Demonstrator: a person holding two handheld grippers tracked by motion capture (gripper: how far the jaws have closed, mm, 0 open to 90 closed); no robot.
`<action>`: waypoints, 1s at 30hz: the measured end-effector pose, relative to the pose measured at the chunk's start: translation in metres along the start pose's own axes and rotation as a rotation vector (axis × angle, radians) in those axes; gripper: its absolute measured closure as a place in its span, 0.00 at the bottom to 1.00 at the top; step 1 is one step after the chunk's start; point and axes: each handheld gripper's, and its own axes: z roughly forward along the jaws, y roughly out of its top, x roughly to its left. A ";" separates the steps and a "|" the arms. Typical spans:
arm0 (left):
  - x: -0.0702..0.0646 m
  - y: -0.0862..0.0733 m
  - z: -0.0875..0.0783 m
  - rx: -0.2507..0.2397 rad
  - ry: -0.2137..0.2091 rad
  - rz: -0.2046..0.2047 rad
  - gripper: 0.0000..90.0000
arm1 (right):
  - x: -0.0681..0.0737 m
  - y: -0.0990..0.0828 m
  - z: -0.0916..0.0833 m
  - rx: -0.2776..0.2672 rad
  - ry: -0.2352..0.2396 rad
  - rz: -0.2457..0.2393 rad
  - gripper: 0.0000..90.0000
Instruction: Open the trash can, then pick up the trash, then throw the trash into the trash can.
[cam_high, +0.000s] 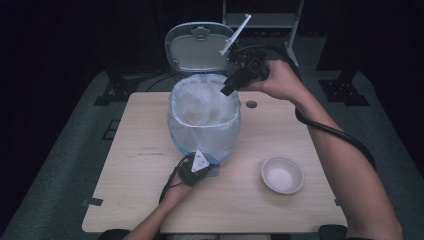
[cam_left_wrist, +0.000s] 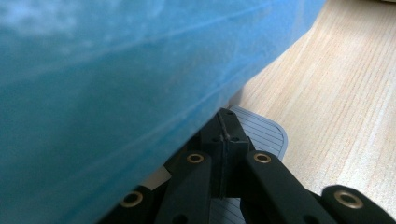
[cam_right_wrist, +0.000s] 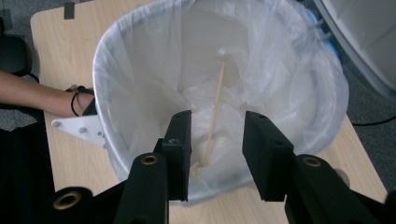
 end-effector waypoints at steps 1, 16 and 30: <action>0.000 0.000 0.000 0.000 0.000 0.000 1.00 | 0.000 -0.004 -0.002 -0.004 -0.002 0.003 0.65; 0.000 0.000 0.000 0.008 0.003 0.009 1.00 | 0.001 -0.081 -0.018 -0.087 0.024 0.066 0.54; 0.000 0.000 -0.001 0.012 0.003 0.009 1.00 | 0.004 -0.174 -0.018 -0.153 0.044 0.172 0.54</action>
